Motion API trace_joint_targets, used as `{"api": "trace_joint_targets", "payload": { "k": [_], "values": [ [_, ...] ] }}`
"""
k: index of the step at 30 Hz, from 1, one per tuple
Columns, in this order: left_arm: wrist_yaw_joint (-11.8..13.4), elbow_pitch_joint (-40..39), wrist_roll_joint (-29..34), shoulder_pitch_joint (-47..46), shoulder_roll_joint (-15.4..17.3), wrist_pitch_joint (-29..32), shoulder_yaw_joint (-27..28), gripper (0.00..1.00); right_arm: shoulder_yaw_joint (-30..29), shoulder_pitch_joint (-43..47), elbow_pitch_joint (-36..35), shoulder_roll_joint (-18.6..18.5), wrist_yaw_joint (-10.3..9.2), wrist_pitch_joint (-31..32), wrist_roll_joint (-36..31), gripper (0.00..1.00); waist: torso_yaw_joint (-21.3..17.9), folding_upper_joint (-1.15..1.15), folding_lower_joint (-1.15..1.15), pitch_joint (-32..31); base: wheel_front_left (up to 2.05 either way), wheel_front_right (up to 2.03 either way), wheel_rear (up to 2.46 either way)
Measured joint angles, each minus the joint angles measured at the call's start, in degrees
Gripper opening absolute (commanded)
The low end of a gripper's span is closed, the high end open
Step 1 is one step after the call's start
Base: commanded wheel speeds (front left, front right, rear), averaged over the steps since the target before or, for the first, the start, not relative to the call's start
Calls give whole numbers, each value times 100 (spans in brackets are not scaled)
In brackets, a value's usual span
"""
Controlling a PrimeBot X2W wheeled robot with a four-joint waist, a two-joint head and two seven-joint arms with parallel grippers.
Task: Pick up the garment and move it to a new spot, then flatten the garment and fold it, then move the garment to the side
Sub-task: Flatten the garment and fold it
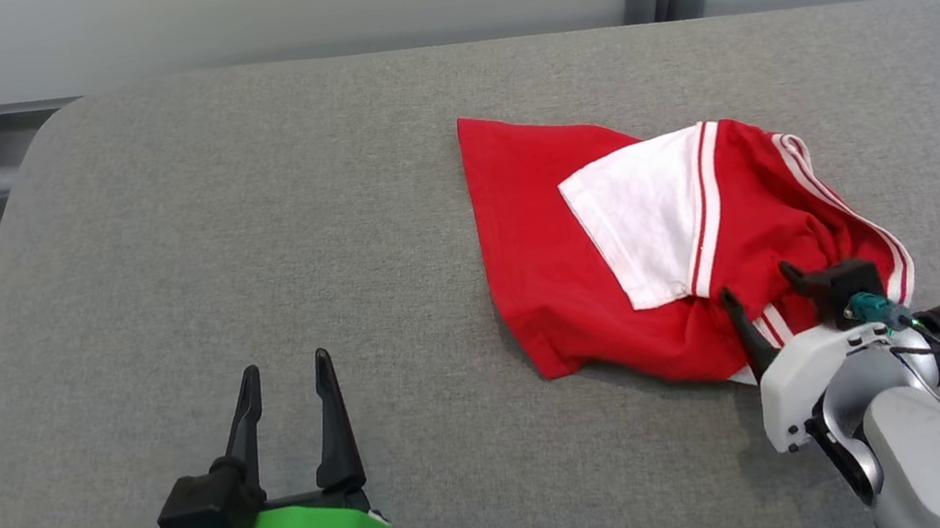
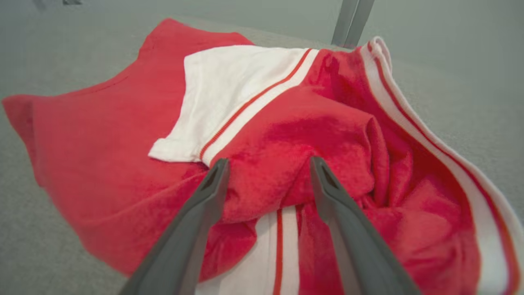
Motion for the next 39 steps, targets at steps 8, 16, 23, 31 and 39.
{"api": "trace_joint_targets", "payload": {
  "k": [8,16,23,31,39],
  "values": [
    [49,-13,-70,-71,0,0,-49,100,166,-742,1203,-171,0,307,-44,20,338,0,0,128,0,0,0],
    [98,-34,-101,-71,0,0,-15,100,204,-1216,1543,-270,0,-98,-43,0,461,0,0,146,0,0,0],
    [115,-47,-109,-62,0,0,-18,100,176,-1640,1419,-319,0,-526,-48,0,379,0,0,109,0,0,0],
    [124,-44,-120,-59,-1,0,-78,100,132,-2450,1035,-286,0,-609,422,0,352,0,0,90,0,0,0],
    [149,-37,-162,-59,0,0,-130,100,415,-3122,606,-352,0,-485,1188,0,405,0,0,55,0,0,0]
  ]
}}
